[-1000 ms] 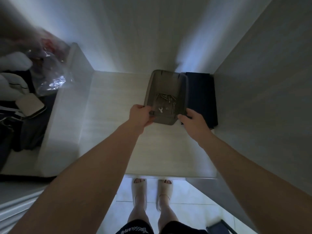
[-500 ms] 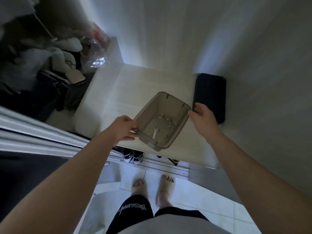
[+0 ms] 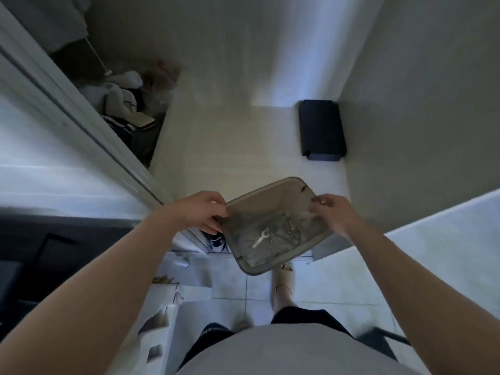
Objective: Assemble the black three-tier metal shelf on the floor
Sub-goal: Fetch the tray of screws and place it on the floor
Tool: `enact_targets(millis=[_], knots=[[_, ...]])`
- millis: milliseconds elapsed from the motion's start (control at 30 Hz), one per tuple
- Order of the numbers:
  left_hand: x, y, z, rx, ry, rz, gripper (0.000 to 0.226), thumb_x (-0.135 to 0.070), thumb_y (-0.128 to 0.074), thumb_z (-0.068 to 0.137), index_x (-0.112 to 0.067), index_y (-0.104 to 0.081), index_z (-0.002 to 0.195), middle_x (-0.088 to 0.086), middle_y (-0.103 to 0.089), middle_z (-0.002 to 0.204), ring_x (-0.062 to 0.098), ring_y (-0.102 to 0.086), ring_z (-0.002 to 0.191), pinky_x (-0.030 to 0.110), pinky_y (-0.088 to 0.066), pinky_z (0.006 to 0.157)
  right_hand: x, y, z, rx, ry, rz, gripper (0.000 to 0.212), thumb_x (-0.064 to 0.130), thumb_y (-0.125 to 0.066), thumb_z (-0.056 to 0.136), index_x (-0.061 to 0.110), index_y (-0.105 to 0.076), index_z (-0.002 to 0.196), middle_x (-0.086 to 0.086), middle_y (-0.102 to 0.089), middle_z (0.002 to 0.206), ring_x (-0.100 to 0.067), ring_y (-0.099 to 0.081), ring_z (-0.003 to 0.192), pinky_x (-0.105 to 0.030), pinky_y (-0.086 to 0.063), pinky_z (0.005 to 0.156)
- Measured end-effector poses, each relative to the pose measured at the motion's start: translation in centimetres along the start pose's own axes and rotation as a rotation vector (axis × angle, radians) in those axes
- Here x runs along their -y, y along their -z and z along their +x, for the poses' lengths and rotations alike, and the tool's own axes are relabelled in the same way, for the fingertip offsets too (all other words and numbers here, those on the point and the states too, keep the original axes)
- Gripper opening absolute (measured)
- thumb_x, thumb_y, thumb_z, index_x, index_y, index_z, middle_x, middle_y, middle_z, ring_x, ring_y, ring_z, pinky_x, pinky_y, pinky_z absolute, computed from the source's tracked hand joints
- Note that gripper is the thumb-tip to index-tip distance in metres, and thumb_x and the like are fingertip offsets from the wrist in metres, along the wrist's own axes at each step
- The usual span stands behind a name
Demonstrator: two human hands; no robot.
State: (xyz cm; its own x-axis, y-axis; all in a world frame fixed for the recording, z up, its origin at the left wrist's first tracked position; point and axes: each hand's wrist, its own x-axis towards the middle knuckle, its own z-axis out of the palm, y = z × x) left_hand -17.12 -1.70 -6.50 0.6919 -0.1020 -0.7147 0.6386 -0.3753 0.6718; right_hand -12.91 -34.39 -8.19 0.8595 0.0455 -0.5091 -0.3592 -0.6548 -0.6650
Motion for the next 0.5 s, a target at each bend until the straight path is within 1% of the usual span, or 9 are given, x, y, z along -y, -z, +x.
enact_targets(millis=[33, 67, 133, 167, 233, 300, 367, 433, 500], knots=[[0.4, -0.5, -0.6, 0.018, -0.002, 0.034, 0.005, -0.008, -0.059, 0.096, -0.013, -0.058, 0.095, 0.014, -0.07, 0.083, 0.028, -0.075, 0.074, 0.038, -0.062, 0.073, -0.8, -0.6, -1.6, -0.007, -0.026, 0.048, 0.027, 0.019, -0.066, 0.097, 0.007, -0.068, 0.121, -0.018, -0.072, 0.104, -0.024, -0.068, 0.077, -0.032, -0.053, 0.069], [0.8, -1.0, -1.2, 0.037, -0.003, 0.066, 0.004, -0.008, -0.058, 0.096, -0.013, -0.058, 0.096, 0.014, -0.071, 0.085, 0.026, -0.075, 0.073, 0.036, -0.063, 0.071, -1.6, -1.2, -3.2, -0.011, -0.048, 0.1, 0.023, 0.016, -0.066, 0.097, 0.004, -0.07, 0.117, -0.022, -0.073, 0.1, -0.025, -0.067, 0.07, -0.033, -0.054, 0.065], [1.5, -2.2, -2.1, 0.067, -0.007, 0.107, 0.003, -0.011, -0.058, 0.097, -0.013, -0.058, 0.098, 0.014, -0.071, 0.091, 0.023, -0.075, 0.073, 0.032, -0.062, 0.067, -3.3, -2.1, -6.1, -0.032, -0.083, 0.164, 0.016, 0.011, -0.066, 0.096, 0.002, -0.072, 0.108, -0.025, -0.073, 0.093, -0.029, -0.067, 0.069, -0.039, -0.059, 0.068], [1.9, -2.9, -2.4, 0.071, -0.011, 0.113, 0.003, -0.012, -0.058, 0.098, -0.014, -0.059, 0.1, 0.014, -0.07, 0.094, 0.022, -0.075, 0.073, 0.031, -0.061, 0.068, -4.2, -2.4, -7.6, -0.056, -0.102, 0.188, 0.012, 0.01, -0.067, 0.095, 0.002, -0.073, 0.102, -0.023, -0.073, 0.087, -0.029, -0.068, 0.068, -0.042, -0.06, 0.069], [2.5, -4.5, -2.8, 0.057, -0.025, 0.092, 0.003, -0.017, -0.06, 0.098, -0.018, -0.06, 0.102, 0.013, -0.069, 0.101, 0.024, -0.072, 0.079, 0.035, -0.06, 0.075, -6.1, -2.7, -10.4, -0.127, -0.145, 0.254, 0.007, 0.005, -0.067, 0.092, 0.002, -0.073, 0.091, -0.015, -0.072, 0.076, -0.025, -0.07, 0.062, -0.044, -0.062, 0.064], [3.0, -6.4, -2.8, 0.05, -0.046, 0.042, 0.008, -0.024, -0.063, 0.098, -0.021, -0.062, 0.105, 0.01, -0.069, 0.107, 0.026, -0.072, 0.088, 0.04, -0.059, 0.085, -8.3, -2.8, -12.9, -0.186, -0.192, 0.319, 0.007, 0.001, -0.066, 0.09, 0.002, -0.072, 0.087, -0.016, -0.071, 0.076, -0.028, -0.069, 0.061, -0.043, -0.062, 0.061], [3.3, -8.7, -2.7, 0.07, -0.053, -0.003, 0.019, -0.032, -0.065, 0.097, -0.022, -0.062, 0.113, 0.005, -0.071, 0.11, 0.027, -0.073, 0.096, 0.045, -0.057, 0.094, -10.6, -2.9, -14.9, -0.238, -0.241, 0.375, 0.007, -0.002, -0.063, 0.089, -0.002, -0.07, 0.089, -0.021, -0.071, 0.077, -0.031, -0.069, 0.061, -0.044, -0.061, 0.061], [3.5, -11.3, -2.6, 0.116, -0.038, 0.017, 0.026, -0.04, -0.066, 0.096, -0.025, -0.061, 0.117, 0.001, -0.071, 0.112, 0.025, -0.072, 0.097, 0.042, -0.057, 0.092, -13.0, -2.9, -16.8, -0.297, -0.291, 0.437, 0.006, -0.004, -0.063, 0.09, -0.003, -0.069, 0.091, -0.023, -0.071, 0.078, -0.037, -0.07, 0.066, -0.051, -0.062, 0.066], [3.7, -14.4, -2.6, 0.189, -0.017, 0.061, 0.027, -0.043, -0.066, 0.095, -0.027, -0.062, 0.116, -0.001, -0.071, 0.112, 0.023, -0.072, 0.095, 0.04, -0.057, 0.09, -15.7, -3.0, -19.0, -0.352, -0.351, 0.504, 0.008, -0.004, -0.063, 0.091, 0.002, -0.068, 0.092, -0.024, -0.072, 0.083, -0.04, -0.071, 0.073, -0.054, -0.063, 0.07]])
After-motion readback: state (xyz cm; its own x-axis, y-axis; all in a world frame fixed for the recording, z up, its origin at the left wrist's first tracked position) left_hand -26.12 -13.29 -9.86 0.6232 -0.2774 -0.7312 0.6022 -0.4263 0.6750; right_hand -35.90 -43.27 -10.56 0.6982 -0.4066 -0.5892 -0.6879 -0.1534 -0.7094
